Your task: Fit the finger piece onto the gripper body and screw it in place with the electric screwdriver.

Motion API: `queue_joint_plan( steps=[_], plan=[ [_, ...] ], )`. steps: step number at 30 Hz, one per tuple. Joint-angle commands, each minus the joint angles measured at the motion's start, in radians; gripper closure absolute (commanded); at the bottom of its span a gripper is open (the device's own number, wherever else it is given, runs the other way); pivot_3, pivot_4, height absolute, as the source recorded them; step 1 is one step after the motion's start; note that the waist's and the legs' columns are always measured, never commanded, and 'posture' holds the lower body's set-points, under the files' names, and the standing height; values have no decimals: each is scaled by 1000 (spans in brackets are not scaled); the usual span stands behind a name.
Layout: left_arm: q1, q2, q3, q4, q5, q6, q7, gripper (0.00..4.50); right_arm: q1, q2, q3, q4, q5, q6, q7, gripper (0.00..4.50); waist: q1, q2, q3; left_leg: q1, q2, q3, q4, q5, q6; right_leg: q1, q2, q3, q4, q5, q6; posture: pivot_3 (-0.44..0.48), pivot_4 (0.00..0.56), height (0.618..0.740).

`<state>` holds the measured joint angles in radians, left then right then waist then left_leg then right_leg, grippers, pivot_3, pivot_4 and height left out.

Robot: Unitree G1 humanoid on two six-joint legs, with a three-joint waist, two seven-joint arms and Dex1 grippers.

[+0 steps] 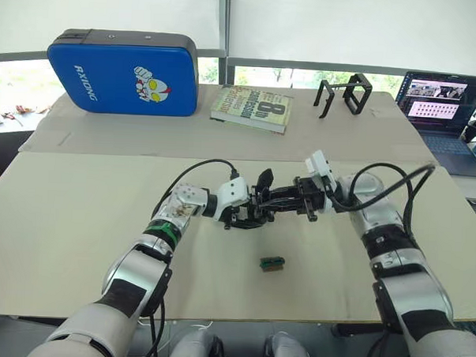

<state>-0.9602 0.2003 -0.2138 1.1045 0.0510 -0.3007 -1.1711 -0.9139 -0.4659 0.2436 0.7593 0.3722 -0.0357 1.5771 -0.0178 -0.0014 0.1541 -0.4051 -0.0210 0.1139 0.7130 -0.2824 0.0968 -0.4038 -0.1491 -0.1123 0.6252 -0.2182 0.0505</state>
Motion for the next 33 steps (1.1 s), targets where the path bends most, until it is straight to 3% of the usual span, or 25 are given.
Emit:
queue_joint_plan(
  steps=[1, 7, 25, 33],
  plan=[
    [-7, 3, 6, -44, -10, -25, -45, 2219, 40, -42, 143, 145, -142, 44, 37, 4167, -2, 0, -1, 0, 0, 0, 0, 0, 0, 0, 0, -1, 0, 0, 0, 0, 150, 740],
    [9, 5, 10, -62, -13, -22, -45, 2219, 26, -25, 114, 221, -172, -32, 29, 4167, -6, 0, -5, 3, 1, 0, 0, -2, -3, 2, -6, -8, 1, 0, -1, 0, 150, 740],
    [5, 8, 14, -63, -11, -20, -48, 2219, 37, -28, 91, 211, -165, -4, 35, 4167, -7, 0, -5, 5, 0, 0, -2, -2, -4, 2, -11, -11, 1, 0, -1, 0, 150, 740],
    [10, 9, 9, -70, -10, -23, -56, 2219, -25, -33, 185, 242, -186, 43, 37, 4167, -13, 0, -5, 5, 1, 0, -2, -2, -4, 1, -12, -12, 2, 0, -1, 0, 150, 740]
  ],
)
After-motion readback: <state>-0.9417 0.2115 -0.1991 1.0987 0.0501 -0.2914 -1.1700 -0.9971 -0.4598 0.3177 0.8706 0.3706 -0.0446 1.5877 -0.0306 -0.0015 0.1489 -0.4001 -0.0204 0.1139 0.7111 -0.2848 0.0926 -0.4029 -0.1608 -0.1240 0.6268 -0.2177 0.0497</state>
